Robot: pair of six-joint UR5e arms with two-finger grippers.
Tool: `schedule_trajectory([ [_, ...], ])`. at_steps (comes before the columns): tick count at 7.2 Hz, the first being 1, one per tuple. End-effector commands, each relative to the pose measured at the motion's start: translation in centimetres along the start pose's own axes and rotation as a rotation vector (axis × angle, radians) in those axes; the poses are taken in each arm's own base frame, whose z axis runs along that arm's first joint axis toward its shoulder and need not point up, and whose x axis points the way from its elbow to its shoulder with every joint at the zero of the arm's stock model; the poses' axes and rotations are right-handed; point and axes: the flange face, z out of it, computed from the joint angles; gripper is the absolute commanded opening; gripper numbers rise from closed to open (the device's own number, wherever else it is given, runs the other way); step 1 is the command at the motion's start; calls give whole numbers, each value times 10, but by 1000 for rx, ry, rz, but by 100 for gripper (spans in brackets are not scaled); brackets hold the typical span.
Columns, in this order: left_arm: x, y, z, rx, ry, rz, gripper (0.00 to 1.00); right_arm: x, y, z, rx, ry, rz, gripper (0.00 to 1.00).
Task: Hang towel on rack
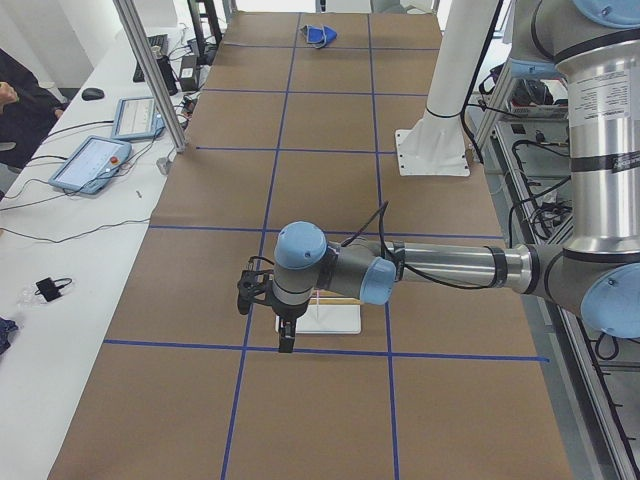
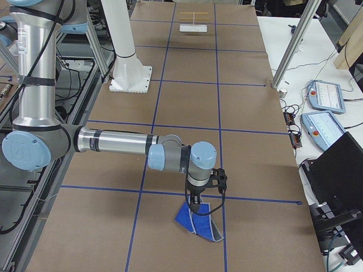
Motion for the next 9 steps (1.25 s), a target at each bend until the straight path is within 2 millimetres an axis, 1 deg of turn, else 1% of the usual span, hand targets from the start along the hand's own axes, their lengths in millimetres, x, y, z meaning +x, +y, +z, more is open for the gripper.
schedule_trajectory([
  [1, 0, 0, 0, 0, 0, 0, 99, 43, 4, 53, 44, -1, -56, 100],
  [2, 1, 0, -1, 2, 0, 1, 99, 57, 7, 71, 63, -3, -72, 100],
  [4, 1, 0, -1, 2, 0, 1, 99, 59, 6, 74, 66, 4, -86, 100],
  [5, 0, 0, 0, 0, 0, 0, 99, 65, 10, 84, 51, 1, -76, 100],
  [6, 1, -1, 0, 2, 0, 1, 99, 64, 12, 92, 36, -5, -77, 100],
  [7, 1, -1, 0, 2, 0, 1, 99, 60, 11, 96, 27, -13, -83, 100],
  [8, 0, -1, 0, 1, -1, 0, 99, 56, 12, 107, 5, -28, -90, 100],
  [9, 1, -1, 1, -1, 0, 2, 99, 53, 5, 114, -11, -37, -95, 100],
])
